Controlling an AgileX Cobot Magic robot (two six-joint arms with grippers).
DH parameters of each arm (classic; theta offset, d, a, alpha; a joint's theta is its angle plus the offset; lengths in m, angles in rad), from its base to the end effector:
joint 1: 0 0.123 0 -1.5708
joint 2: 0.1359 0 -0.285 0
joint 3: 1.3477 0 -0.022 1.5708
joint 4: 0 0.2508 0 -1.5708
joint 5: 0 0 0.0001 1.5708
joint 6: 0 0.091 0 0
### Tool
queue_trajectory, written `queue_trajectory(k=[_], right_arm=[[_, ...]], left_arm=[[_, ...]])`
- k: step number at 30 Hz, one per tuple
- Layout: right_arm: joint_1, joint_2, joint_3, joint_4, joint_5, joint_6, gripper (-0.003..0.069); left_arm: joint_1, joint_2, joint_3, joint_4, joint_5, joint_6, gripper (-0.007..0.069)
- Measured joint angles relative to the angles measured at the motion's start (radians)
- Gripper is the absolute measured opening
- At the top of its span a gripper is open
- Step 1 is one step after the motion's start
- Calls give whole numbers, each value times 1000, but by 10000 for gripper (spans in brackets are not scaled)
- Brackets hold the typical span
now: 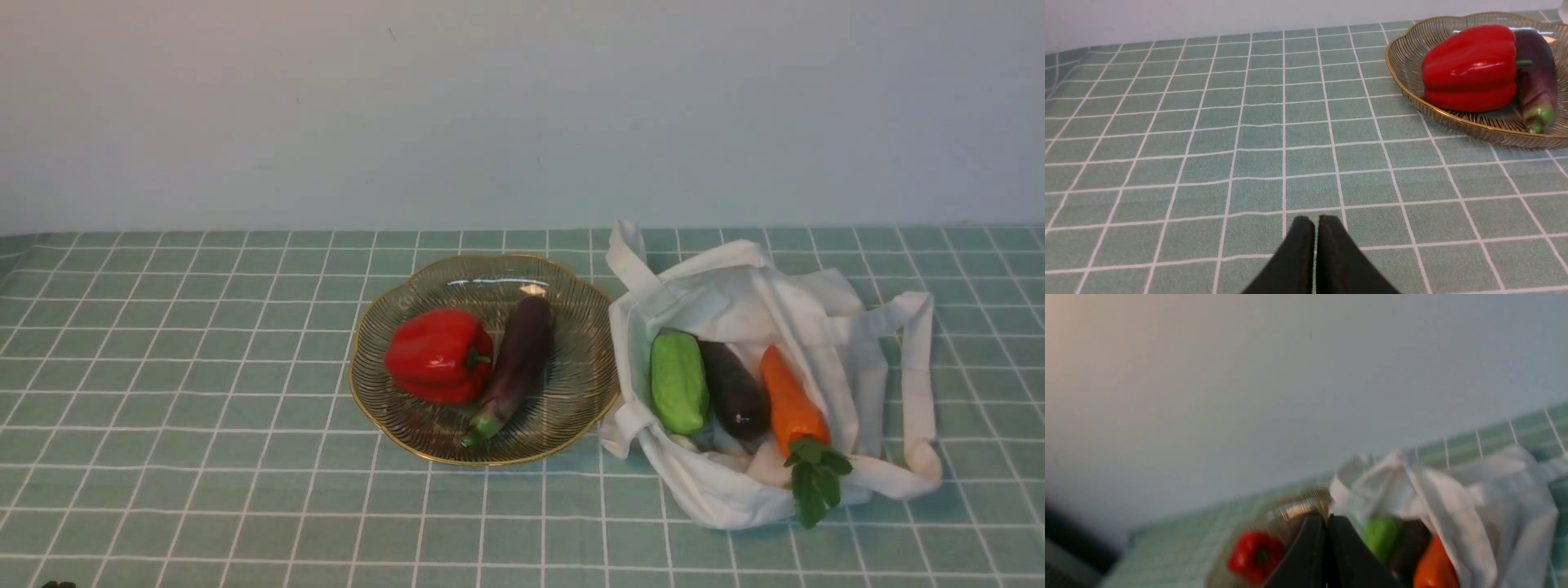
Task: Take vegetables from cloth bag on blue coffee tablecloth place on plate.
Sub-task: 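Reach into the cloth bag and grasp a vegetable inside it with the right gripper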
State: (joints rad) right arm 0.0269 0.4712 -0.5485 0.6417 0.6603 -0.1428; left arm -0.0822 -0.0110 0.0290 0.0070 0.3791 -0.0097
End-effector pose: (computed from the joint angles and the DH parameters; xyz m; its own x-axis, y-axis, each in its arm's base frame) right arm 0.0870 0.0358 0.3160 -0.4918 0.3408 -0.8013 -0.1915 0.8554 0.4813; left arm 0.0524 -0.0041 0.1699 -0.3042 0.0218 -0.9524 0.0787 0.9969 -0.0023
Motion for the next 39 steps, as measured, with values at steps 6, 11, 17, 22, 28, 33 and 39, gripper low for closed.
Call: queue_trajectory(k=[6, 11, 17, 22, 28, 33, 39], right_arm=[[51, 505, -237, -45, 322, -140, -13], [173, 718, -353, -55, 336, -151, -10], [271, 928, -511, -274, 339, 4, 6], [275, 1049, -585, -398, 309, 99, 21], [275, 1178, -593, -410, 220, 118, 58], [275, 1243, -593, -465, 193, 118, 165], [254, 1284, -598, -492, 173, 160, 387]], left_arm=[[0, 0, 0, 0, 0, 0, -4], [0, 0, 0, 0, 0, 0, -4], [0, 0, 0, 0, 0, 0, -4], [0, 0, 0, 0, 0, 0, -4], [0, 0, 0, 0, 0, 0, -4], [0, 0, 0, 0, 0, 0, -4], [0, 0, 0, 0, 0, 0, -4]])
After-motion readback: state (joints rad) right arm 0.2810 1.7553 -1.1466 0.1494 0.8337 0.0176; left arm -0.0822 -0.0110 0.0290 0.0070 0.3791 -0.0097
